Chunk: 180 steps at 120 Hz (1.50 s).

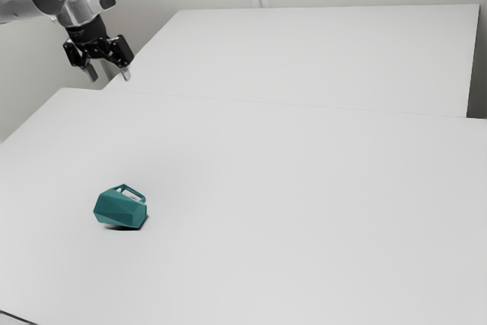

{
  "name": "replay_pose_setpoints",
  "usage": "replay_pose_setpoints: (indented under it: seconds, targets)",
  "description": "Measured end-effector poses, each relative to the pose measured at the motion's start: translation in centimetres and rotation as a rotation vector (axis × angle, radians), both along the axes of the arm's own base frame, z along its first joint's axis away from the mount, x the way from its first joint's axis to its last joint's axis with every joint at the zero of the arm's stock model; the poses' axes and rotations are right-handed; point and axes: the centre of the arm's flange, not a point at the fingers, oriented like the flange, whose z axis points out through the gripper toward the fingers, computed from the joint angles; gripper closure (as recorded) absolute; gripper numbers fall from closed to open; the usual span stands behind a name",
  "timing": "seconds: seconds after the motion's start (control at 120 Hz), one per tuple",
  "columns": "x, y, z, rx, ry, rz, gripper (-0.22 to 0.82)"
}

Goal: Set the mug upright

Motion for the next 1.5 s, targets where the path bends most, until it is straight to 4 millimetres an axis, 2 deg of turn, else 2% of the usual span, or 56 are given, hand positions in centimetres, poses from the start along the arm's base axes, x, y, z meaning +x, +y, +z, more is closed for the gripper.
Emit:
replay_pose_setpoints:
  seconds: [0.067,0.133,0.192,0.267,0.342,0.383,0.45,0.508,0.575,0.625,0.725,0.908,1.2,1.383,1.5]
  targets:
    - [-0.2,0.2,0.0,-0.012,0.006,0.0,0.0]
    - [-0.6,1.3,-1.2,-0.019,0.03,0.018,0.0]
    - [-1.1,3.8,-2.5,-0.034,0.049,0.063,0.0]
    - [-2.4,8.0,-4.5,-0.078,0.072,0.143,0.0]
    - [-3.7,13.7,-8.3,-0.166,0.103,0.24,0.0]
    - [-4.3,16.0,-10.3,-0.223,0.11,0.277,0.0]
    - [-5.4,17.9,-13.6,-0.321,0.119,0.31,0.0]
    - [-6.5,18.8,-16.9,-0.411,0.135,0.329,0.0]
    - [-7.8,18.7,-20.9,-0.509,0.154,0.328,0.0]
    - [-8.8,18.7,-22.9,-0.565,0.146,0.312,0.0]
    - [-10.2,19.0,-24.9,-0.629,0.112,0.264,0.0]
    - [-11.7,17.5,-28.3,-0.732,0.066,0.173,0.0]
    - [-12.6,15.6,-30.9,-0.799,-0.005,0.055,0.0]
    - [-12.4,14.2,-31.7,-0.819,-0.038,-0.011,0.0]
    - [-12.9,13.7,-32.0,-0.829,-0.056,-0.034,0.0]
